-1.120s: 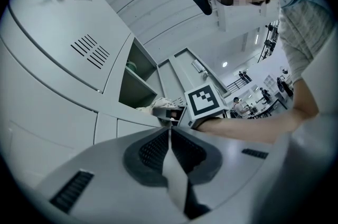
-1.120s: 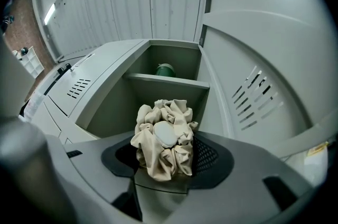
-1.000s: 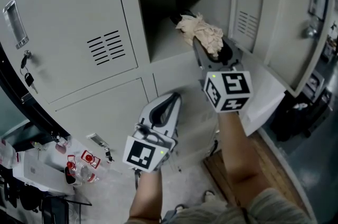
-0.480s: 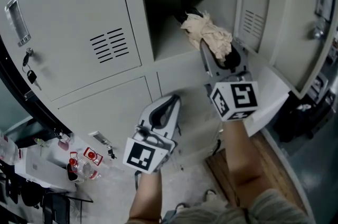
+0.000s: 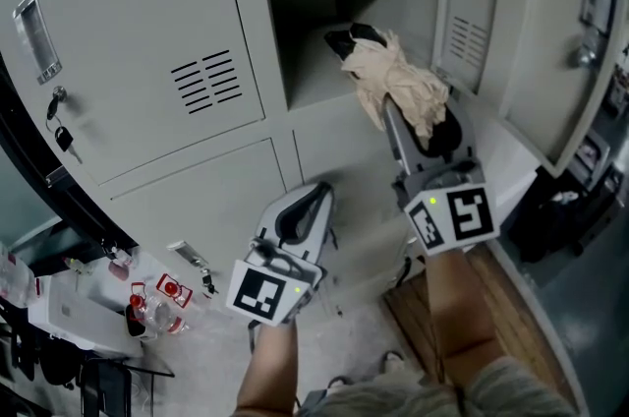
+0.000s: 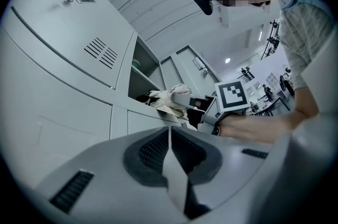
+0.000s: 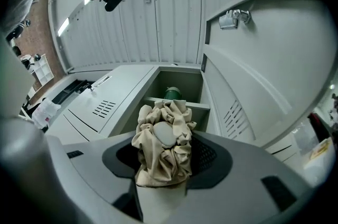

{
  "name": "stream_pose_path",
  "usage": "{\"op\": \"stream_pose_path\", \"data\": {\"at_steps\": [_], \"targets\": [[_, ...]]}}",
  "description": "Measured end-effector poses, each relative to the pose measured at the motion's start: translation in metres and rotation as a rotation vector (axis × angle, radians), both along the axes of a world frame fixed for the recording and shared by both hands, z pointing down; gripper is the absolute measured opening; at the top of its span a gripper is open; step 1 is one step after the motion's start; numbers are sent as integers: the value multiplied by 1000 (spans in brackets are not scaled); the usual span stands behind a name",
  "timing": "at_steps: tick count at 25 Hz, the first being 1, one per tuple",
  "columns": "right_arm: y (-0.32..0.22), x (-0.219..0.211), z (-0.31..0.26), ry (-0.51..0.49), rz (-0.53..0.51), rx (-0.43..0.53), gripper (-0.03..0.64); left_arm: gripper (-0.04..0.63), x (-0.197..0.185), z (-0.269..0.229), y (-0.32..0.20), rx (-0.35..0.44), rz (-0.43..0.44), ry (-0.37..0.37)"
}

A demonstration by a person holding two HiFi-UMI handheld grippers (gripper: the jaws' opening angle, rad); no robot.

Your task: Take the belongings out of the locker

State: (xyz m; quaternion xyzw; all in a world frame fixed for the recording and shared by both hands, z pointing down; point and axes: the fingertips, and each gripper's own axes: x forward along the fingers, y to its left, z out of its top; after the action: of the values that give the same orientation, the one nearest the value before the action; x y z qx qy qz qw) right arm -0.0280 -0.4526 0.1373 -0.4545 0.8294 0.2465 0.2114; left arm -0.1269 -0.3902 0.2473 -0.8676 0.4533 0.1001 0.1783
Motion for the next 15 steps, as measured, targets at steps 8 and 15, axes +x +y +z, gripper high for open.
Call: {"op": "stream_pose_path", "data": {"at_steps": [8,15], "targets": [[45,7,11,-8,-53,13,218,3,-3,9,19,-15,12,-8],[95,4,19,-21,-121,22,216,3,-8,10,43,-18,22,-9]]}}
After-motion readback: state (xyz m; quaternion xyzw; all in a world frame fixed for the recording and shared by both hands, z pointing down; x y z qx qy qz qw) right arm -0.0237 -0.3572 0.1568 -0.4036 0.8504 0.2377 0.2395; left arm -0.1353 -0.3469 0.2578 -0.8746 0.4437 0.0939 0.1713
